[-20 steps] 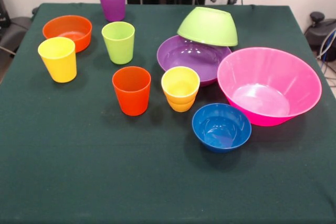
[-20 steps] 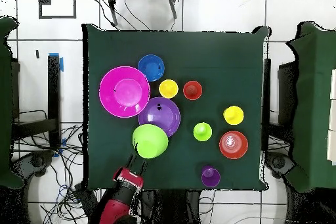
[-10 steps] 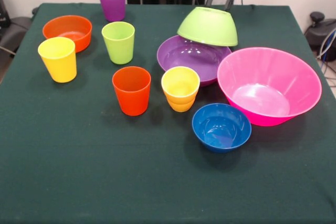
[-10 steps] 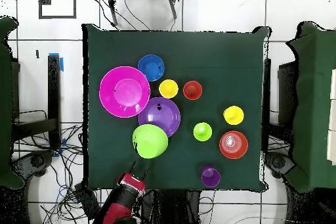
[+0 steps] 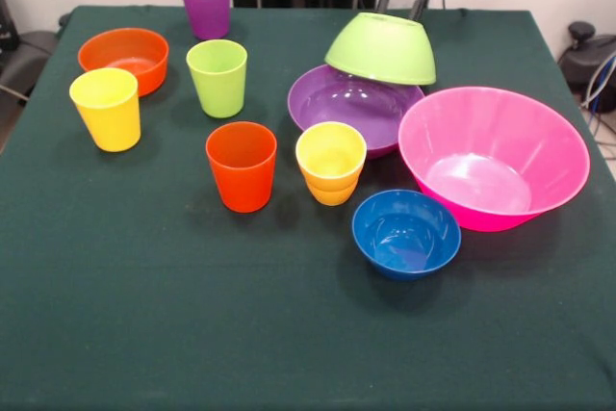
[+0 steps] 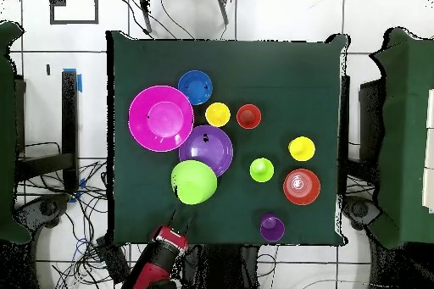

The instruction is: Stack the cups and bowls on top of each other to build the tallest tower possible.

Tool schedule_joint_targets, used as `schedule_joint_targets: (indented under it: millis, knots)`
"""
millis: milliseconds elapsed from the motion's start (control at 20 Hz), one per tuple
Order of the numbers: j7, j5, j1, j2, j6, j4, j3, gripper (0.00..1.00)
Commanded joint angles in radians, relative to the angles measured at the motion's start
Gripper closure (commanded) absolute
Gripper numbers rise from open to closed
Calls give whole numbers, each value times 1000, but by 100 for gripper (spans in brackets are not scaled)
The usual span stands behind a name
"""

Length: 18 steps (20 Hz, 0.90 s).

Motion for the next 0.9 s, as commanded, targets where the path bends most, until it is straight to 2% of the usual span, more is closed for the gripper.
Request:
schedule_joint_targets:
  millis: [50,900]
  knots:
    - [44,27,-5,39,-12,-115,142,0]
    - [2,82,-30,145,-53,-206,91,0]
